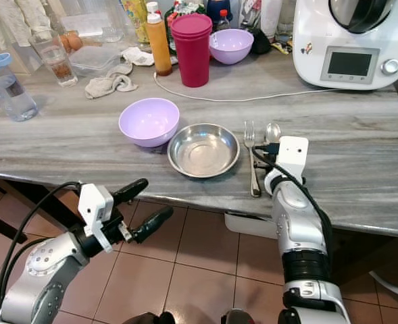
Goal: Setting the table
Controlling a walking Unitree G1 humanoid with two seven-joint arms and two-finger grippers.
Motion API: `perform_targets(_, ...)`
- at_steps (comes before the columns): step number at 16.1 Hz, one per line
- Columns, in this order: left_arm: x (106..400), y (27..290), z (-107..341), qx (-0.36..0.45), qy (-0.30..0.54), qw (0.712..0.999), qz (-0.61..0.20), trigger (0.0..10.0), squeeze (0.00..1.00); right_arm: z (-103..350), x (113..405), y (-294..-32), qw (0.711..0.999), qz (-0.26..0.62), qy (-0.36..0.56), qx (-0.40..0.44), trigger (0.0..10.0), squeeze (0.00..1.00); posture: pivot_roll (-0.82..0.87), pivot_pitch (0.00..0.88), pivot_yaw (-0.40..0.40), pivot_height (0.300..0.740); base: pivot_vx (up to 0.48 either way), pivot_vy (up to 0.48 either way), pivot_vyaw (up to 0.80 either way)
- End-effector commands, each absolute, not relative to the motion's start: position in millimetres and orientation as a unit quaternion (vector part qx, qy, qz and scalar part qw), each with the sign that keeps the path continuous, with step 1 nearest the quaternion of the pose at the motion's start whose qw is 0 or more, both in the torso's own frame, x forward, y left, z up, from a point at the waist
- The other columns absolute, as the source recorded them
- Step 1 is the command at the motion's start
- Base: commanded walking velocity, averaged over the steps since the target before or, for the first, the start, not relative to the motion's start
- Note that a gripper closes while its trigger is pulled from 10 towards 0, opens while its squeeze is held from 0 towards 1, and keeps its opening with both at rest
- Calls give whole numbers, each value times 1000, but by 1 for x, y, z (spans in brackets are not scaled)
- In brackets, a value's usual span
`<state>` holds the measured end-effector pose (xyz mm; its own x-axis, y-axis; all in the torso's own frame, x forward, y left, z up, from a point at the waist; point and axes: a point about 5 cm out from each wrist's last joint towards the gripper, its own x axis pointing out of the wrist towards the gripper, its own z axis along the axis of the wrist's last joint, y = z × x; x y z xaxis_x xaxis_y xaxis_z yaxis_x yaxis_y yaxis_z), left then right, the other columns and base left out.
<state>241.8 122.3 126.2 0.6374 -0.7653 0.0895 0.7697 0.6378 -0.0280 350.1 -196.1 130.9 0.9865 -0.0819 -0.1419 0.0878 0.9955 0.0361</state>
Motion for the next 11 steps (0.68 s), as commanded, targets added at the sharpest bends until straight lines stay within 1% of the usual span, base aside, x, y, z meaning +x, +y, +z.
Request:
perform_targets(1, 239, 123, 127, -27, -31, 901, -431, 10000, 0, 120, 349, -194, 994, -41, 95, 26, 10000, 1000, -182, 142, 89, 740, 0, 0, 0)
perform_targets(6, 239, 123, 128, -27, -31, 900, -433, 10000, 0, 134, 351, -197, 996, -39, 66, 37, 10000, 1000, -182, 140, 92, 740, 0, 0, 0)
perform_targets(9, 240, 123, 130, -26, -33, 902, -431, 10000, 0, 171, 347, -197, 999, -38, -22, 30, 10000, 1000, -183, 137, 93, 740, 0, 0, 0)
perform_targets(10, 241, 123, 130, -26, -33, 902, -430, 10000, 0, 175, 346, -196, 998, -37, -33, 27, 10000, 1000, -184, 137, 93, 740, 0, 0, 0)
perform_targets(11, 242, 123, 131, -24, -36, 903, -428, 10000, 0, 193, 341, -193, 996, -33, -88, 1, 10000, 1000, -186, 135, 93, 740, 0, 0, 0)
